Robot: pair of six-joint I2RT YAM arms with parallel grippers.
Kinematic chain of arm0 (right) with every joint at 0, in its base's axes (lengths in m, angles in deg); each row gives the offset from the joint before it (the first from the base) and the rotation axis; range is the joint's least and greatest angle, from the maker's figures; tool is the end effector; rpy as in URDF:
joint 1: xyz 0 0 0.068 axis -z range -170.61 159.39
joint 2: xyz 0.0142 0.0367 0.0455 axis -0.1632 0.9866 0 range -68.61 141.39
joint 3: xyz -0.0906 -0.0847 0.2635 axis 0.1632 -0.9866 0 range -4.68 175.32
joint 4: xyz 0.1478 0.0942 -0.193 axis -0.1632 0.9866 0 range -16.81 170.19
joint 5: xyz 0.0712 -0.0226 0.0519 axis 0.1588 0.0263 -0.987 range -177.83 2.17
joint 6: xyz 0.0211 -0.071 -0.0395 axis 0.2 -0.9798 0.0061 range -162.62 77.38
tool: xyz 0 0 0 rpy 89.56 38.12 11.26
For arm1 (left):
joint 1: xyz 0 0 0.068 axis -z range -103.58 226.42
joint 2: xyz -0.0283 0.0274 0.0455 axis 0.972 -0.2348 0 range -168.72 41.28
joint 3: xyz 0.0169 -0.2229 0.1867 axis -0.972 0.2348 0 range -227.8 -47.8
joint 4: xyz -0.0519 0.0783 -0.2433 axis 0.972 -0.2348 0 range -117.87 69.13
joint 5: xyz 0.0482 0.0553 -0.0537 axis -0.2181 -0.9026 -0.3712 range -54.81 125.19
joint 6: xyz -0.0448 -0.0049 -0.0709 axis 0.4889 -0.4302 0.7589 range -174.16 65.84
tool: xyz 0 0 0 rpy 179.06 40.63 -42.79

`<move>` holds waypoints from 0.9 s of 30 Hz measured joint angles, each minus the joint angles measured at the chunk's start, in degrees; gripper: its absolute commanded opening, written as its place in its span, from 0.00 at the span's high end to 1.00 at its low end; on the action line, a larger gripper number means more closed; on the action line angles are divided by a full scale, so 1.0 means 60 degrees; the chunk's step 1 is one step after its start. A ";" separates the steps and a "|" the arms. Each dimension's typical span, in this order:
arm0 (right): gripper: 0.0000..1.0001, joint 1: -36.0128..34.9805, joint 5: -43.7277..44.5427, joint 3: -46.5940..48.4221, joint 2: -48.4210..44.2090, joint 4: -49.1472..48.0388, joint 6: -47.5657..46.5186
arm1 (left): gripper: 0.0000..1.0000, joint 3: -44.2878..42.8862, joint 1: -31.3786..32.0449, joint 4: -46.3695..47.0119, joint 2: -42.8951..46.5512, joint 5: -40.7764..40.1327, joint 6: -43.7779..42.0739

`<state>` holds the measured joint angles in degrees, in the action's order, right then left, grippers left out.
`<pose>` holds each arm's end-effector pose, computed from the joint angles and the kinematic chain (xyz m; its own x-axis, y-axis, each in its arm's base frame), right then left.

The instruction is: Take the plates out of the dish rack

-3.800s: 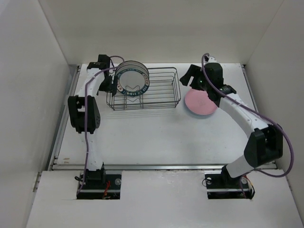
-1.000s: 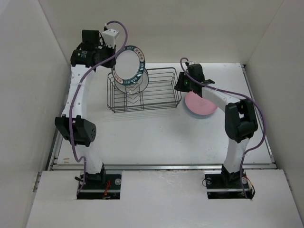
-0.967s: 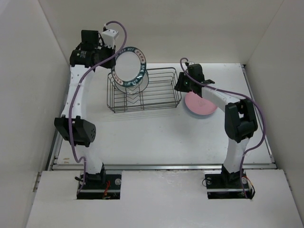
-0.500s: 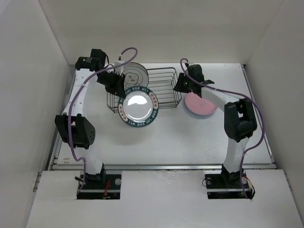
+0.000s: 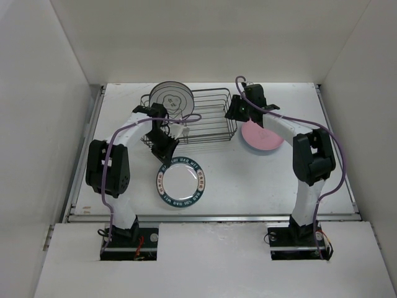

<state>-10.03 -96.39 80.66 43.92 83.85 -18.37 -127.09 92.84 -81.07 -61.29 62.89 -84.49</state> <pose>0.4575 0.1729 0.2266 -0.7082 0.1810 -0.6825 -0.1631 0.8985 0.4076 0.3217 -0.1304 0.2100 -0.6705 0.6638 -0.3313 0.7410 0.5782 -0.3413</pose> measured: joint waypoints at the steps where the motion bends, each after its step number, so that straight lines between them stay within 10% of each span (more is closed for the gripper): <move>1: 0.47 0.0000 0.0000 0.0000 -0.0004 0.0004 0.0000 | 1.00 0.0073 0.0000 0.0200 0.0000 -0.0091 0.0113; 12: 0.24 -0.0554 0.1421 0.0160 -0.0878 0.0087 -0.0925 | 0.67 0.0313 0.0011 0.1519 -0.0004 -0.1027 0.0867; 27: 0.44 -0.1778 0.0229 0.5395 0.2612 0.0237 -0.1829 | 0.38 -0.3614 -0.1439 -0.0430 0.0226 -0.1209 0.1231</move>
<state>-20.69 -95.01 113.03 59.59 85.27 -29.34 -148.77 84.21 -83.65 -59.93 55.64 -77.10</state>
